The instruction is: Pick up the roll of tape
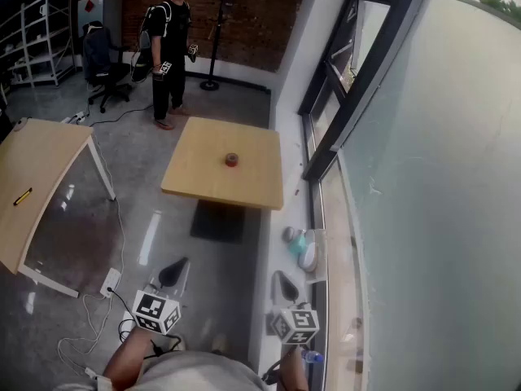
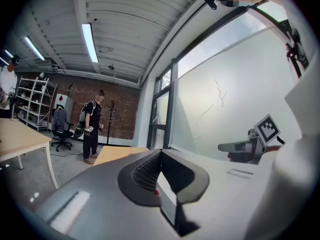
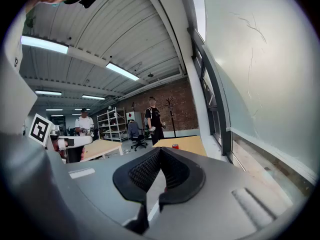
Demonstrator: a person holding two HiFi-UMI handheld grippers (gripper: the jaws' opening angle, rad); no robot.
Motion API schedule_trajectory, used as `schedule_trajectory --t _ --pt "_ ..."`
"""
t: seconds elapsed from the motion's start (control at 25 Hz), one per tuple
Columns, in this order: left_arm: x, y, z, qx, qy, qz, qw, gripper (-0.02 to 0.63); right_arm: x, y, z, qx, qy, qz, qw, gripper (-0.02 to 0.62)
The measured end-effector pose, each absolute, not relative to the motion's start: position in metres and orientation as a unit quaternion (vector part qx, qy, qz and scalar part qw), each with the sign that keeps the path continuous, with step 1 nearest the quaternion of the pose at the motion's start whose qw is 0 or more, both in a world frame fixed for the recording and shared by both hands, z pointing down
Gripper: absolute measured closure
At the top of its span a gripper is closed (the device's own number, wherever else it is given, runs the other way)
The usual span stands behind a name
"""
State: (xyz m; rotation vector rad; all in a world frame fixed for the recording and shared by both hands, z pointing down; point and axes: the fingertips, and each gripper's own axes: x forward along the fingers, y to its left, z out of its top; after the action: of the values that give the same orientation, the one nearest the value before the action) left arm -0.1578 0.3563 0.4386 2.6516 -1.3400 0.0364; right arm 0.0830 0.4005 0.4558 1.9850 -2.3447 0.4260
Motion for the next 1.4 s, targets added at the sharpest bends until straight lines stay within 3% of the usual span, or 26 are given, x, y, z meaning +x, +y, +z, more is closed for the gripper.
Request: schedule_trajectory --t 0.88,1.4 --pt "-0.092 0.354 0.444 0.88 -0.469 0.014 0.078 0.606 0.148 0.396 0.459 0.623 -0.771 0.132 0.016 0.58" --pt "-0.096 0.317 0.462 0.872 -0.481 0.035 0.084 0.606 0.15 0.357 0.482 0.613 -0.775 0.152 0.018 0.581"
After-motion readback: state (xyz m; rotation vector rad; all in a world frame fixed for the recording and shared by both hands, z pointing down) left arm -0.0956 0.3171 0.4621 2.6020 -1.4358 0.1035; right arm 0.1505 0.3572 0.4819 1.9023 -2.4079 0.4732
